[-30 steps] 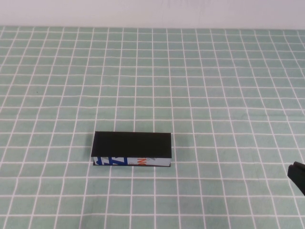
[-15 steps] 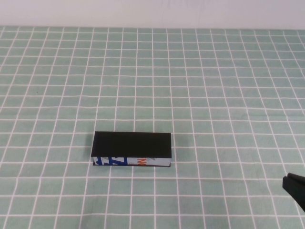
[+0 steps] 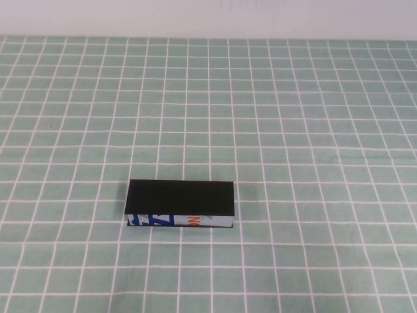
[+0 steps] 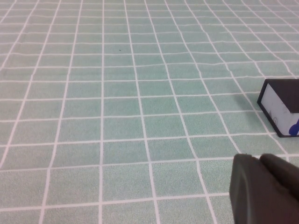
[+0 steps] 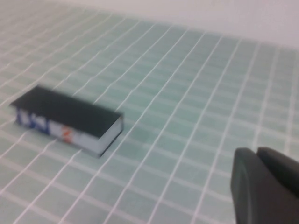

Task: Return glasses to glasses case

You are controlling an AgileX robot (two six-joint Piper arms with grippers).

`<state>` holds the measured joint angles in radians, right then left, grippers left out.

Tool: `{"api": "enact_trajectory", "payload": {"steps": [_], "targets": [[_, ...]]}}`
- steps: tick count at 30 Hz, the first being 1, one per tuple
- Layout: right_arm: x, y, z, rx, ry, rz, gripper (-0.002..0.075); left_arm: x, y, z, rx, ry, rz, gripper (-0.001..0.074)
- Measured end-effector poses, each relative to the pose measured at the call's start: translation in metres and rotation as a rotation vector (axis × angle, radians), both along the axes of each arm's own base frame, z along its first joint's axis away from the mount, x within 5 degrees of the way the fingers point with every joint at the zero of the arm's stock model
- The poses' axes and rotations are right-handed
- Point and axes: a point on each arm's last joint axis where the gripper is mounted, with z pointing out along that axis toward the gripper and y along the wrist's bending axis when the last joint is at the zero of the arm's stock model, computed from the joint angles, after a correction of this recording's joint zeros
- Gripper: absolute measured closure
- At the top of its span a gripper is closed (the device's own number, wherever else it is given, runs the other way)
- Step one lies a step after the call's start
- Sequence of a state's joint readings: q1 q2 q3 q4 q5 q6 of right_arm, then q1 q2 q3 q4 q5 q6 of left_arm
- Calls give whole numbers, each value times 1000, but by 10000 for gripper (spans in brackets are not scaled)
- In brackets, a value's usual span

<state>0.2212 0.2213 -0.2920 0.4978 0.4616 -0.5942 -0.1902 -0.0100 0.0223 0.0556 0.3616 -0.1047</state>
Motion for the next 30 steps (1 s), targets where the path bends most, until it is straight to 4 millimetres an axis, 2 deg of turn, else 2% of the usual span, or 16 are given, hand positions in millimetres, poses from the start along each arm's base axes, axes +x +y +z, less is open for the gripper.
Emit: {"api": "enact_trajectory", "payload": {"steps": [6,12,18,22,30], "targets": [[-15,-5,5,18,-96,-48,737,0,0,0,0,0,0,736],[-14,-7,4,-1,-87,-69,737,0,0,0,0,0,0,736],[-12,-18,-3,20,-31,-208,737,0,0,0,0,0,0,736],[-10,-21,-21,48,-28,-245,737,0,0,0,0,0,0,736],[-8,-25,-76,65,98,-359,737,0,0,0,0,-2,0,736]]}}
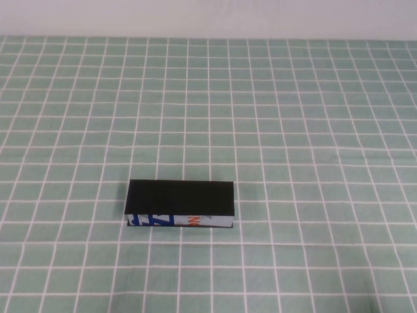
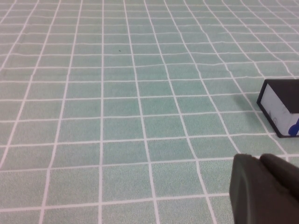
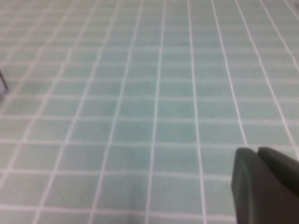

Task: Return glasses to glasses case

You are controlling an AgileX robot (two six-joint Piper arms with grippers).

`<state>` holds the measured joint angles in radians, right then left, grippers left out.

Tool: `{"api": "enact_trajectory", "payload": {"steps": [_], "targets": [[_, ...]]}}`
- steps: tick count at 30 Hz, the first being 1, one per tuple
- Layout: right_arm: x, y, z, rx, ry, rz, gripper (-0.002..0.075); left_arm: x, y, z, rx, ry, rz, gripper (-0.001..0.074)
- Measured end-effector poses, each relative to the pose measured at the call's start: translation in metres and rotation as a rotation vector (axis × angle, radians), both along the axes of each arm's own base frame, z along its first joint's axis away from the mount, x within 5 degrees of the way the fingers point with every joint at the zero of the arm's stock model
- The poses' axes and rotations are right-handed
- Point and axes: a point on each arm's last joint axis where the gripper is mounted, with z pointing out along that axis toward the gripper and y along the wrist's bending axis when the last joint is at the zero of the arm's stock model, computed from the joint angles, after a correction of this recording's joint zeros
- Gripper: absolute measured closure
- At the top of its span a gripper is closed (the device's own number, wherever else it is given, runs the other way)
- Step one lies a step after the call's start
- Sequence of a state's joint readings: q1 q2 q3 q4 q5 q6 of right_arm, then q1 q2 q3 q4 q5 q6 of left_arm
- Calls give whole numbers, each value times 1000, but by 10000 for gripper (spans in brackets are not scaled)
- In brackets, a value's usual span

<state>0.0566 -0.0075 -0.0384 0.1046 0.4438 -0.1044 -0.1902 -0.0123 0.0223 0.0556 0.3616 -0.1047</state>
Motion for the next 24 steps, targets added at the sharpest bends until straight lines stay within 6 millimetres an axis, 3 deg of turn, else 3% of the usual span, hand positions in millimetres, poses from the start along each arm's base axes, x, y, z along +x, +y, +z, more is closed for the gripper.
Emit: {"api": "enact_trajectory", "payload": {"steps": [4,24], "targets": [[1,-1,-15,0,39,-19,737,0,0,0,0,0,0,736],[2,-1,-15,12,12,-26,737,0,0,0,0,0,0,736]]}}
